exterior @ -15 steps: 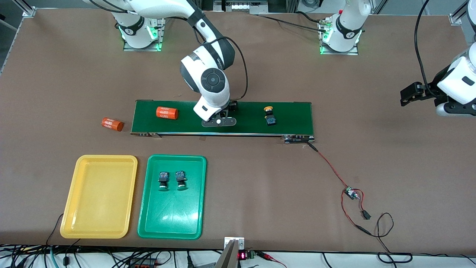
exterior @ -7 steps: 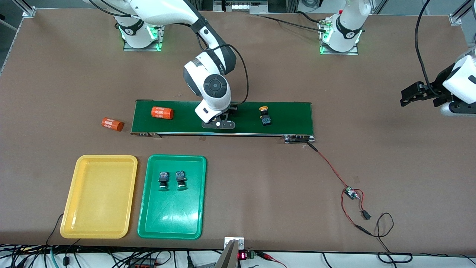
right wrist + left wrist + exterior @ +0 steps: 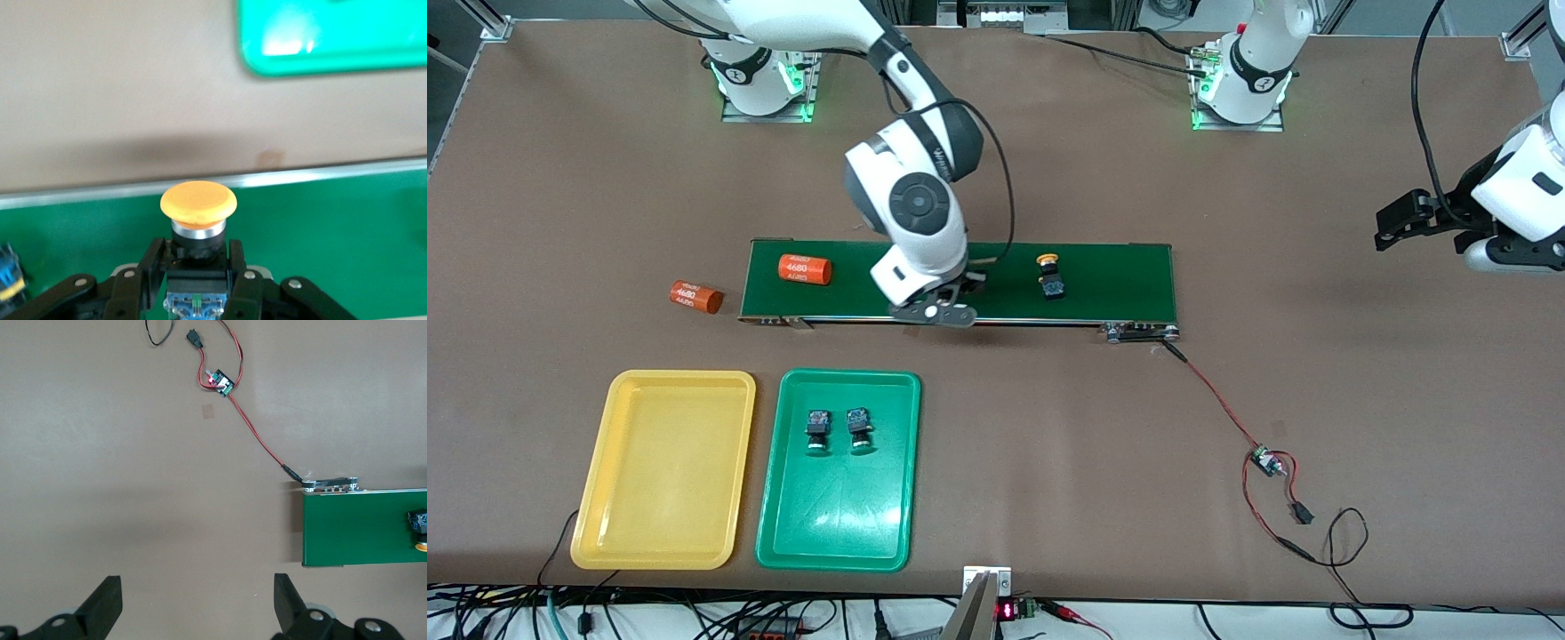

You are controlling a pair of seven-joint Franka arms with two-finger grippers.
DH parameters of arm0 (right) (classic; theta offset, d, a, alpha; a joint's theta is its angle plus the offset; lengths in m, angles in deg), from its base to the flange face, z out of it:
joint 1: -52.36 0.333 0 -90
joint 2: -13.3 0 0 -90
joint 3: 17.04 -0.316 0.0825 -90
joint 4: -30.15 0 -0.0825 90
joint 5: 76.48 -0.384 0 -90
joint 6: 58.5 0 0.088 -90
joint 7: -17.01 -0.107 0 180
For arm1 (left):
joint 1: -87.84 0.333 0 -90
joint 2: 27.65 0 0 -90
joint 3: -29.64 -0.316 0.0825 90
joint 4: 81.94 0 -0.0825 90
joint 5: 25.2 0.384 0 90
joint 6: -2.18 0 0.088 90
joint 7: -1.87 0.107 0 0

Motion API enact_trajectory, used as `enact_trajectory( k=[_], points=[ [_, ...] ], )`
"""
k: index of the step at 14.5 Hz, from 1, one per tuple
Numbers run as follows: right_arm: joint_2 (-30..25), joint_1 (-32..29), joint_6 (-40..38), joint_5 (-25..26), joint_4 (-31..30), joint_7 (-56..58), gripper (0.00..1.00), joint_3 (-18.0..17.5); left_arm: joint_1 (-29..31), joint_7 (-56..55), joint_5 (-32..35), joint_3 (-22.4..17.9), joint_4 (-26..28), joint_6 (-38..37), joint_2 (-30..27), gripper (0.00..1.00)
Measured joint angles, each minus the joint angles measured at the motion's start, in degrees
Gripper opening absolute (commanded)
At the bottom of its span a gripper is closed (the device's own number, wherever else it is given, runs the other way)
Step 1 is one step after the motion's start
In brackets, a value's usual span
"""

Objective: Sort buttons by color to trays
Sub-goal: 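Carry the yellow button with the right gripper to the yellow tray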

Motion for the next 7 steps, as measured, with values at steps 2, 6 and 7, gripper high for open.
enact_trajectory(
  k=[2,6,7],
  points=[
    [0.0,-1.3,-2.2,0.7,2.6,0.1,0.01,4.2,-3.9,0.0,0.0,-3.2,2.7,1.0,-2.5,1.0],
    [1.2,-9.2,-1.4,1.2,3.1,4.3,0.01,7.4,-6.4,0.0,0.0,-4.8,6.2,1.3,-4.7,1.0],
    [1.5,-12.0,-1.3,1.2,3.1,7.6,0.01,7.4,-6.7,0.0,0.0,-4.8,6.4,1.3,-4.7,1.0]
  ],
)
